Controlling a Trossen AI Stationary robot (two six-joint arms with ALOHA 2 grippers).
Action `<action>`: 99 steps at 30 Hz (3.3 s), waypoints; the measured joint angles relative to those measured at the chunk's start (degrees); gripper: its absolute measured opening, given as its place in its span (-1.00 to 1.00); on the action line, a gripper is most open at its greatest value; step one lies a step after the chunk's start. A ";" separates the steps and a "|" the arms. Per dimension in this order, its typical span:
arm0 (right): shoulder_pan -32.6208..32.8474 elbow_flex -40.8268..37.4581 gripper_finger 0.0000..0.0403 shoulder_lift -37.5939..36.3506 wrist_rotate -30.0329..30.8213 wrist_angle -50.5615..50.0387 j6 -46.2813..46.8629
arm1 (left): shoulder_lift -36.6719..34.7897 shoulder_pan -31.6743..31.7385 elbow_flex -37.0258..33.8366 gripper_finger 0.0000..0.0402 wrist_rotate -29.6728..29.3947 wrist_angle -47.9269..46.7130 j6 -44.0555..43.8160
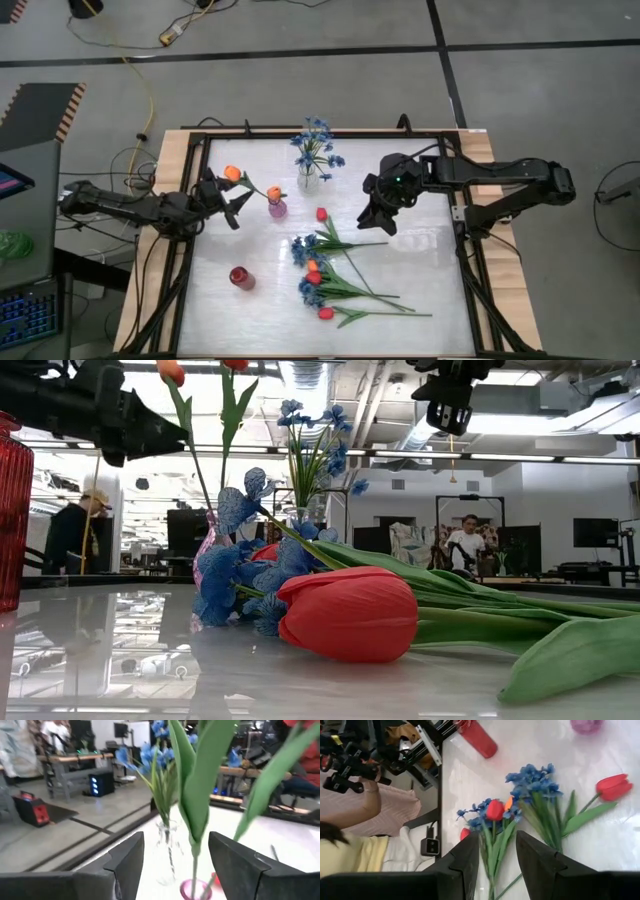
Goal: Sort flowers into vase by color
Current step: Put the top blue flowers into the transparent vase
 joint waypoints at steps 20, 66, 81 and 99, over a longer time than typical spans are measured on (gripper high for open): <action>8.37 0.00 -0.22 11.12 11.75 0.16 -5.89 | -4.13 -1.60 0.02 0.05 6.33 -12.72 -7.53; 8.90 0.00 0.26 31.42 12.63 12.37 -17.53 | -4.13 -1.61 0.02 0.05 6.28 -16.48 -11.22; 8.90 4.62 0.27 31.97 15.74 8.35 -25.17 | -4.13 -1.62 0.02 0.05 6.28 -16.50 -12.47; 8.88 4.79 0.27 38.14 20.97 8.29 -27.06 | -3.07 -1.60 0.00 0.05 6.24 -16.41 -12.85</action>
